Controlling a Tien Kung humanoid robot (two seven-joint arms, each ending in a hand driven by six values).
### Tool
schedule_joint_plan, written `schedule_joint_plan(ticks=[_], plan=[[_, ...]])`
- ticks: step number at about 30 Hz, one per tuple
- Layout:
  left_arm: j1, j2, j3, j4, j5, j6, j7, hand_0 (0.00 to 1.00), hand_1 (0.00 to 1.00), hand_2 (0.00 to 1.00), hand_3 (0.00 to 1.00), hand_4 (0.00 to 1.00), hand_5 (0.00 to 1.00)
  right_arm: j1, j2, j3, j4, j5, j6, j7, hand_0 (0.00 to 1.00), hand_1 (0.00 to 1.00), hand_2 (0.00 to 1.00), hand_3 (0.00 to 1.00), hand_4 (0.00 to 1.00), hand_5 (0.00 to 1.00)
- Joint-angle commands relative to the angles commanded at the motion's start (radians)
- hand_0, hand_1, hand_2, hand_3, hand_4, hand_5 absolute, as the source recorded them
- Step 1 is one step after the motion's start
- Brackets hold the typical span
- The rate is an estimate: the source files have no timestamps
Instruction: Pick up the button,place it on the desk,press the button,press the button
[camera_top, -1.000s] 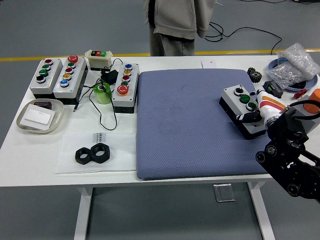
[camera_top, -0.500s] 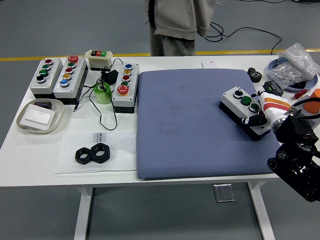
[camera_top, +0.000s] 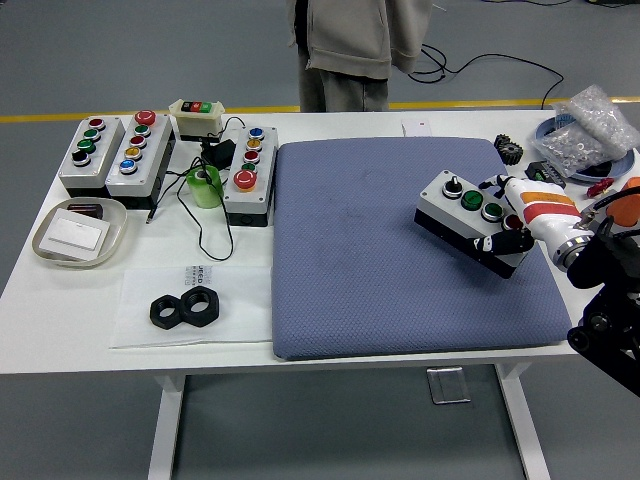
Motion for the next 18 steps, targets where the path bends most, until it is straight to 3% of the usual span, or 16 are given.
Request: schedule_joint_plan(ticks=[3,4,9,15,18], plan=[[-0.001,0.000,0.001,0.000,-0.002,0.000,0.000,0.727,0.825,0.877,0.830,0.644,0.998,0.014,-0.035,-0.011,0.031,0.002,0.013,0.110,0.305,0.339,0.409,0.550,0.821,0.067],[-0.001,0.000,0.001,0.000,-0.002,0.000,0.000,0.727,0.825,0.878,0.831,0.643,0.998,0.018,-0.044,-0.014,0.036,0.007,0.021,0.152,0.293,0.337,0.410,0.547,0.880,0.002],[-0.005,0.000,0.006,0.001,-0.011,0.000,-0.002,0.727,0.825,0.878,0.831,0.643,0.998,0.038,-0.078,-0.034,0.041,0.047,0.044,0.328,0.293,0.337,0.410,0.547,0.880,0.002],[-0.008,-0.001,0.009,0.000,-0.015,0.000,-0.003,0.728,0.825,0.877,0.830,0.643,0.998,0.062,-0.094,-0.053,0.021,0.058,0.060,0.515,0.286,0.334,0.429,0.536,0.853,0.002],[-0.010,-0.001,0.011,0.000,-0.017,-0.001,-0.004,0.730,0.826,0.878,0.830,0.642,0.998,0.075,-0.096,-0.070,0.007,0.064,0.065,0.559,0.288,0.334,0.437,0.535,0.836,0.002]])
